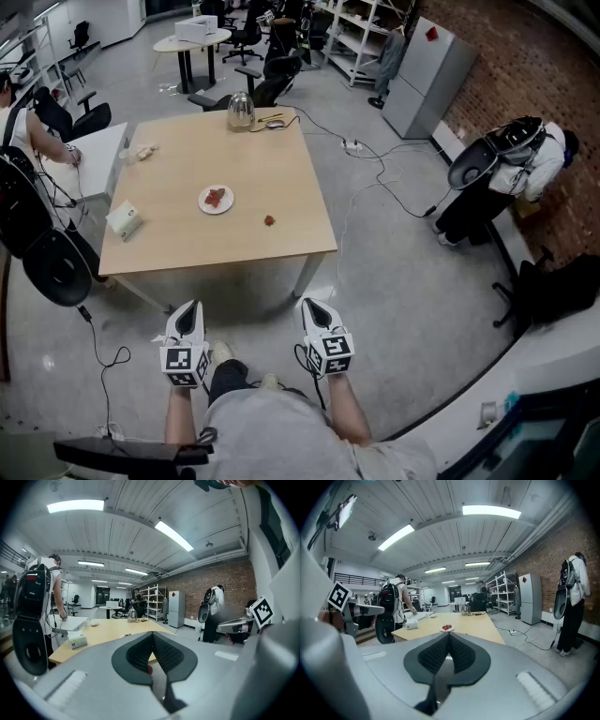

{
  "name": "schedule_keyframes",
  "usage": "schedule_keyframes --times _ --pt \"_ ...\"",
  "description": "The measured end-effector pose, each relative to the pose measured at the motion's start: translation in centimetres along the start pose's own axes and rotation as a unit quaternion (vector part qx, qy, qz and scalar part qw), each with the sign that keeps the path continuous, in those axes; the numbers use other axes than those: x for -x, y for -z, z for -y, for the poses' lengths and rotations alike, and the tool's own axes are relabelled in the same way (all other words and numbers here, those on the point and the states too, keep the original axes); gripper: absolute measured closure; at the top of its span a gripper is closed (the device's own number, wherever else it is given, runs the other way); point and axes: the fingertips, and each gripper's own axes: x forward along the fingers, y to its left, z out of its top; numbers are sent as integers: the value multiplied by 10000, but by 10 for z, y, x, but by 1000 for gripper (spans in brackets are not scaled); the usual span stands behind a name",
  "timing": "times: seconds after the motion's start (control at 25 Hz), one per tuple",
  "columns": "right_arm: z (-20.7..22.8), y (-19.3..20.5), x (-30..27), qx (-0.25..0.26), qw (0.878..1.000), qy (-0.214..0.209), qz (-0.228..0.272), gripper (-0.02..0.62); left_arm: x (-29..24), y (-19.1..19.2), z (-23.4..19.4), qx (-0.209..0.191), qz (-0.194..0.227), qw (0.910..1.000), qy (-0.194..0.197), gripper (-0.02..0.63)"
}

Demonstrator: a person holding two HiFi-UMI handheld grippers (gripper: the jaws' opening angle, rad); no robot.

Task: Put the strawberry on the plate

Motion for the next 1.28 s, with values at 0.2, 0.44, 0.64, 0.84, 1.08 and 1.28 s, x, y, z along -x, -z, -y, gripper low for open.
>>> schedule_keyframes --times 0.2,0.44,0.64,0.84,1.08,1.28 --pt "6 -6 1 -61 9999 64 101 588 -5 -5 2 -34 20 10000 48 586" --pt "20 -7 4 -203 9997 107 129 589 -14 -7 14 -37 21 9999 127 586" --pt "25 2 -1 -103 9999 122 1 589 -22 -3 18 -30 15 9998 197 586" --pt "30 9 -14 -124 9998 117 -108 588 -42 -2 18 -41 -68 9996 288 586" --pt "46 5 -39 -131 9996 209 -162 588 -80 -3 13 -9 -123 9991 396 586" --pt "64 -9 -73 -116 9993 300 -210 588 -125 -13 3 -14 -170 9984 530 586"
